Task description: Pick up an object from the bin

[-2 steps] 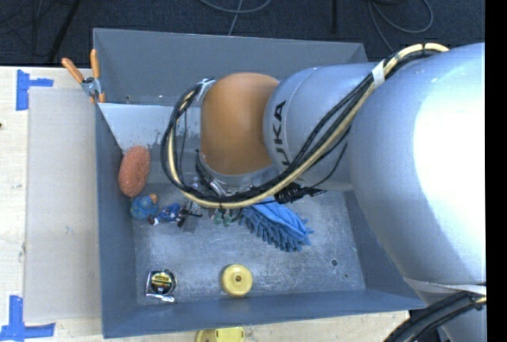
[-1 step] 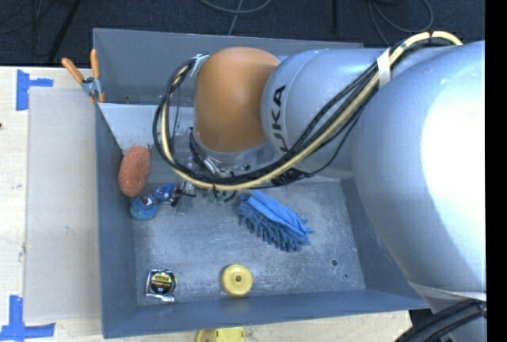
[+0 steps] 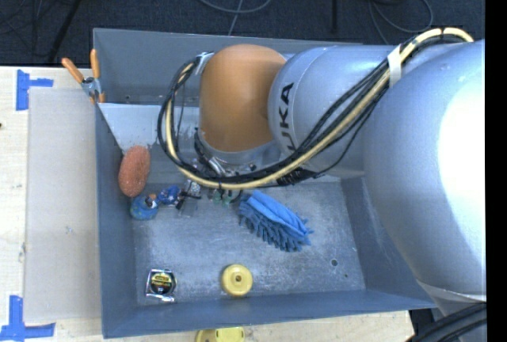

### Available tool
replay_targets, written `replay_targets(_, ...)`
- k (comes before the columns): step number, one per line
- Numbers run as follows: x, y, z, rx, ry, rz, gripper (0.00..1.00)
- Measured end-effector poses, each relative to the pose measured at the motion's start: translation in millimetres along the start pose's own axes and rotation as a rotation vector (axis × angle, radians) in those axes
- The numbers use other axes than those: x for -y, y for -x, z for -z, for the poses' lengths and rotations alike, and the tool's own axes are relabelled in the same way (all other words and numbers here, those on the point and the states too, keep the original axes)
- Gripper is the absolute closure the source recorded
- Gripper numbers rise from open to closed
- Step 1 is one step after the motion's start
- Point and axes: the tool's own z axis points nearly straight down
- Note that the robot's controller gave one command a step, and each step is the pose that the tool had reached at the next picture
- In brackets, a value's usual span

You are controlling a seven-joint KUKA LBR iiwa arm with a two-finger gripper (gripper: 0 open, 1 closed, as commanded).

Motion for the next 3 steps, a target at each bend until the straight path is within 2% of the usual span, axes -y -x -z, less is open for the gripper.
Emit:
replay_targets(1, 0.2, 4.9, 41.2, 0.013, 0.007, -0.003, 1.00)
replay_targets(2, -10.8, -21.9, -10.9, 0.013, 0.006, -0.002, 1.00)
replay_targets(3, 8.8, -25.0, -23.9, 0.001, 0.001, 0.026, 1.00)
